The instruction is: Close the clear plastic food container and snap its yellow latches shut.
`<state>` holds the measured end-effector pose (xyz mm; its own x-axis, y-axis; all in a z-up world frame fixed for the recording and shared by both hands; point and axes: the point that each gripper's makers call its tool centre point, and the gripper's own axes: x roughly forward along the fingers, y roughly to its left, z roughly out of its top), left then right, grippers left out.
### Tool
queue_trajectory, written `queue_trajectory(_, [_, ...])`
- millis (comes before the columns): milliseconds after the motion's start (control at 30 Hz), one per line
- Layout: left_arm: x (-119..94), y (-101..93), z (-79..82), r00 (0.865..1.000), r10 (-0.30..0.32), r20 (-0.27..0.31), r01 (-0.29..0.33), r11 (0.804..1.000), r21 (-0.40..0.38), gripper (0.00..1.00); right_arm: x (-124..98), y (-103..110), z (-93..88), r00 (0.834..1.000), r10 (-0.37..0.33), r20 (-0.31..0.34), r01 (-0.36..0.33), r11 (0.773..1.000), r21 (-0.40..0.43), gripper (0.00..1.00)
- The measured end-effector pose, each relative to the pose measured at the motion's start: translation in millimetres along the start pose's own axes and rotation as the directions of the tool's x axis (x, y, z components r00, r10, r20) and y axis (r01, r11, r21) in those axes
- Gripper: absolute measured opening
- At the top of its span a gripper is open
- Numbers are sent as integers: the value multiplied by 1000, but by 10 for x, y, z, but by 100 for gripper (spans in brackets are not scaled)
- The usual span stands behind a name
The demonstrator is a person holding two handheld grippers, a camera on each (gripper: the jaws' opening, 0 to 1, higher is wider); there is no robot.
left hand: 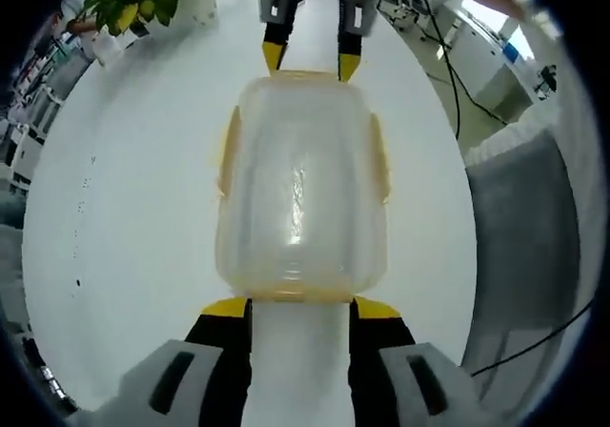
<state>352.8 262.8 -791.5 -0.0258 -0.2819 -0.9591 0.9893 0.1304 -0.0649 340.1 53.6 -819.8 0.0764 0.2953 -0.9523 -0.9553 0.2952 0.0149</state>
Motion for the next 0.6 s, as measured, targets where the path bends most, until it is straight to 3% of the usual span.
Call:
queue_trajectory(100, [-99,133,-132,999,31,25,-27,992,-127,28,-99,-78,-65,998,-32,54,23,988,150,36])
queue_trajectory(167, [-163,191,-226,998,38,42,-26,965,-261,31,-170,-103,-73,994,-34,107,3,961,278,35])
queue_trajectory(267, [-224,236,-190,989,52,138,13,901,-434,40,-279,-145,-25,982,-48,184,-46,878,477,39])
queue_trajectory(300, [-246,219,-147,982,47,182,58,845,-531,40,-333,-156,20,974,-57,221,-81,819,568,37])
queue_trajectory(333, [-267,194,-112,975,38,217,99,805,-585,39,-364,-145,70,965,-52,257,-122,779,615,34])
queue_trajectory(367, [-317,94,38,941,-20,339,240,745,-623,41,-416,-120,173,943,-41,330,-198,728,656,33])
queue_trajectory(400, [-361,46,139,906,-41,422,346,645,-681,45,-446,-114,251,923,-44,382,-251,684,685,35])
queue_trajectory(433, [-399,41,209,876,-41,480,422,546,-724,49,-493,-104,354,891,-49,451,-326,620,713,37])
queue_trajectory(467, [-413,56,251,852,-30,522,477,454,-752,51,-509,-87,411,872,-46,487,-377,570,730,38])
queue_trajectory(500, [-408,104,273,830,1,557,525,335,-783,52,-513,-59,448,858,-37,512,-418,527,740,37])
queue_trajectory(533, [-392,136,278,821,26,570,540,284,-792,51,-512,-26,482,845,-23,535,-458,487,744,35])
queue_trajectory(600, [-311,180,251,828,73,555,534,198,-822,49,-468,24,537,826,-3,564,-513,412,753,34])
